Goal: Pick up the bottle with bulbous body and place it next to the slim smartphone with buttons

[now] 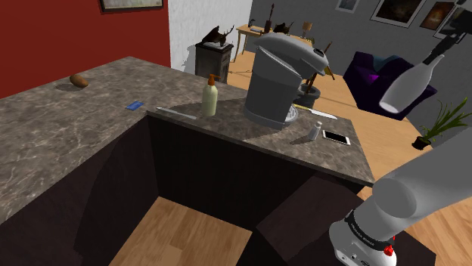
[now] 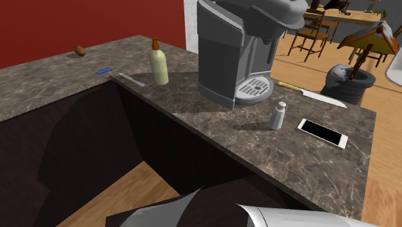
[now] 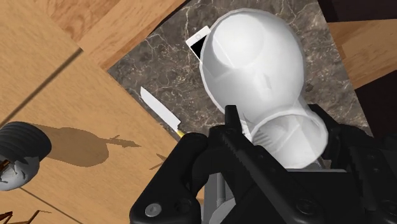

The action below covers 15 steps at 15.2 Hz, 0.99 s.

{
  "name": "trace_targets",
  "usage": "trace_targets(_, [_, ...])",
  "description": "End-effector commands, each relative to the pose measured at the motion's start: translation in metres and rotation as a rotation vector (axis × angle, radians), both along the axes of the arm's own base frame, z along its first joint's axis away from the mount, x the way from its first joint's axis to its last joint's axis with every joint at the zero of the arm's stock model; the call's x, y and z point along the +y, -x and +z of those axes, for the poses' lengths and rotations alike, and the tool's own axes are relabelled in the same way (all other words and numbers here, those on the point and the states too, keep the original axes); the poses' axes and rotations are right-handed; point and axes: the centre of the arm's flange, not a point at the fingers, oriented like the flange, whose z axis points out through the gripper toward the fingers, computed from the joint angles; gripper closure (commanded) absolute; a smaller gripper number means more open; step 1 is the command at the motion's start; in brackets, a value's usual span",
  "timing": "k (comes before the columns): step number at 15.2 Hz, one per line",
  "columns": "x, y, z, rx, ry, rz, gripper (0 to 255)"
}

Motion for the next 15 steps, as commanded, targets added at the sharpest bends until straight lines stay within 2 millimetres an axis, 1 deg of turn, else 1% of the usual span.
trace_targets(1, [0.0,0.0,-0.011,0.0,0.001,0.0,255])
trace_targets(15, [0.0,0.0,-0.085,0.0,0.001,0.0,255])
